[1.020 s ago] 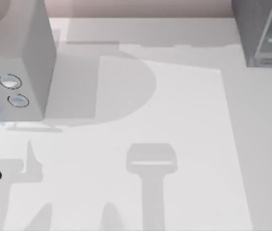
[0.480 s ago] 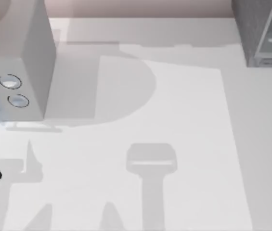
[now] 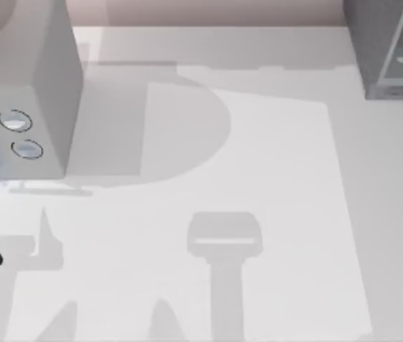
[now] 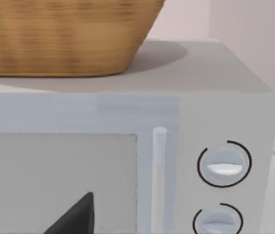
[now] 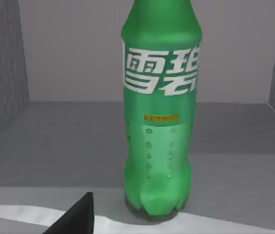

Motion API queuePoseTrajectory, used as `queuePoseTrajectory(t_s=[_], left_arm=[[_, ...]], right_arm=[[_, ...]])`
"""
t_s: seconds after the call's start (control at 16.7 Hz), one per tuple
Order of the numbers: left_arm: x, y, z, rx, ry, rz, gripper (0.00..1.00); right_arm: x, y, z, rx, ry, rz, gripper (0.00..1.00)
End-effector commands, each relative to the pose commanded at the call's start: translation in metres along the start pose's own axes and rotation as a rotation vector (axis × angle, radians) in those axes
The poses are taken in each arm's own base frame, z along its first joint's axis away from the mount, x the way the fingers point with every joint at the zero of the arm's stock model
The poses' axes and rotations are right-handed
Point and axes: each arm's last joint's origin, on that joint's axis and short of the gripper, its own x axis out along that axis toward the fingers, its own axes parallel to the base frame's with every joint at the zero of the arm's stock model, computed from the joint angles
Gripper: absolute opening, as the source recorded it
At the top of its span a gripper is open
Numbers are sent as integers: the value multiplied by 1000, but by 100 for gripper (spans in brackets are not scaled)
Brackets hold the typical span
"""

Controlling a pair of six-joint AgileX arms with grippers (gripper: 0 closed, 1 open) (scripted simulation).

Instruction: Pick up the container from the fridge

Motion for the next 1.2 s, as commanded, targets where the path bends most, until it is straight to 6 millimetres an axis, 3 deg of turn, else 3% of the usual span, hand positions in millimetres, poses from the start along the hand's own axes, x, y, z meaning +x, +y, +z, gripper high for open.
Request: queuePoseTrajectory(t_s=[0.42, 0.9, 1.2], left_arm=[[0, 0, 0, 0, 0, 0, 100], [0, 0, 0, 0, 0, 0, 100], [0, 0, 0, 0, 0, 0, 100]], right_arm=[[77, 13, 7, 0, 3, -6, 100], [86, 15, 5, 3, 10, -6, 100], [127, 15, 6, 0, -1, -5, 100]])
